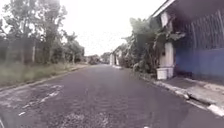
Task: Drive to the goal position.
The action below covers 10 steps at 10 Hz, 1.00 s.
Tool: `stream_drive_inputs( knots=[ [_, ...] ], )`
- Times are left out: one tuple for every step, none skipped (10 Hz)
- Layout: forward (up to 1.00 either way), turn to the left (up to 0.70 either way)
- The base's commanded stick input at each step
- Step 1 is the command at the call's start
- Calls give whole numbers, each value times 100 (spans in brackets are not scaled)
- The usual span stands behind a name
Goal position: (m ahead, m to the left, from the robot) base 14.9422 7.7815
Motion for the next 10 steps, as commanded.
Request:
stream_drive_inputs(
  knots=[
    [85, 0],
    [85, 0],
    [85, 0],
    [85, 0],
    [85, 0],
    [85, 0],
    [85, 0],
    [85, 0],
    [85, 0],
    [85, 5]
  ],
)
